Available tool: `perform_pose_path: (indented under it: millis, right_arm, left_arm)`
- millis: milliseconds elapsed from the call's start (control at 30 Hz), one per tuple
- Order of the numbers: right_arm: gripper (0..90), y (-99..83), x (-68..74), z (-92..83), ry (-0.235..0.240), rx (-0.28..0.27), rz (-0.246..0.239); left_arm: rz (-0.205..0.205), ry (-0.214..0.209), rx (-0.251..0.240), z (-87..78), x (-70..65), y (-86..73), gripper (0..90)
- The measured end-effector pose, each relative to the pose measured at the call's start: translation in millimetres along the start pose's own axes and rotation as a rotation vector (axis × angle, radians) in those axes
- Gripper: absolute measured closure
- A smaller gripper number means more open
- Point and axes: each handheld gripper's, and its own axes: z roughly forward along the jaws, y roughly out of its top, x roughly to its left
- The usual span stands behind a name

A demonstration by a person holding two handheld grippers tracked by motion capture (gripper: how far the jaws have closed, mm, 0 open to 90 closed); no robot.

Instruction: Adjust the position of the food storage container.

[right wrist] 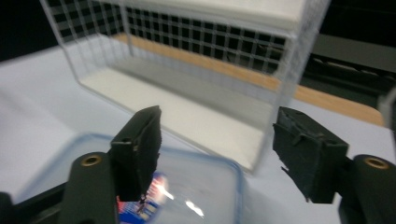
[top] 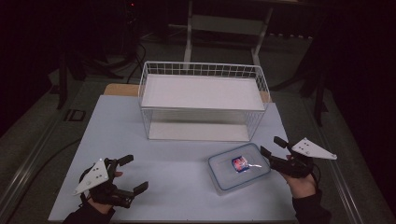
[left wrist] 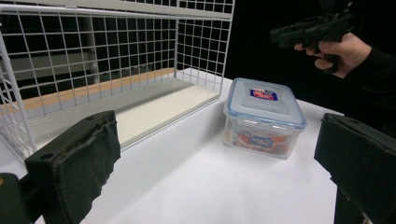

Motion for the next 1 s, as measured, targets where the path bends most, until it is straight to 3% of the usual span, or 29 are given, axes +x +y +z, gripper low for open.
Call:
perform_pose_path:
  millis: [100,133,300,567,700,900,1000]
  right_arm:
    - [43.5,-5.0,-4.2,2.0,-0.022,0.023,-0.015]
    - [50.4,-9.8,-9.2,3.3,-0.035,0.038,-0.009]
    - [68.6,-22.4,-22.1,5.7,-0.062,0.077,-0.001]
    - [87.9,-48.3,-37.5,16.0,-0.029,0.184,0.016]
    - [89.8,-59.0,-37.9,19.9,-0.016,0.225,0.018]
    - [90.0,-67.3,-36.5,20.3,0.027,0.241,0.039]
    - [89.9,-67.8,-36.2,19.0,0.026,0.24,0.043]
  left_arm:
    - [-0.001,-0.001,-0.002,0.0,-0.4,0.2,0.2]
    - [-0.003,-0.002,-0.004,0.0,-0.4,0.2,0.2]
    - [-0.002,-0.005,-0.001,0.7,-0.5,-0.1,0.2]
    - [-0.002,-0.009,0.006,1.6,-0.6,-0.5,0.2]
    - [0.002,-0.012,0.006,1.8,-1.4,-0.5,0.2]
    - [-0.002,-0.011,0.007,2.5,-1.1,-0.9,0.2]
    - [0.003,-0.012,0.009,2.7,-1.5,-0.8,0.2]
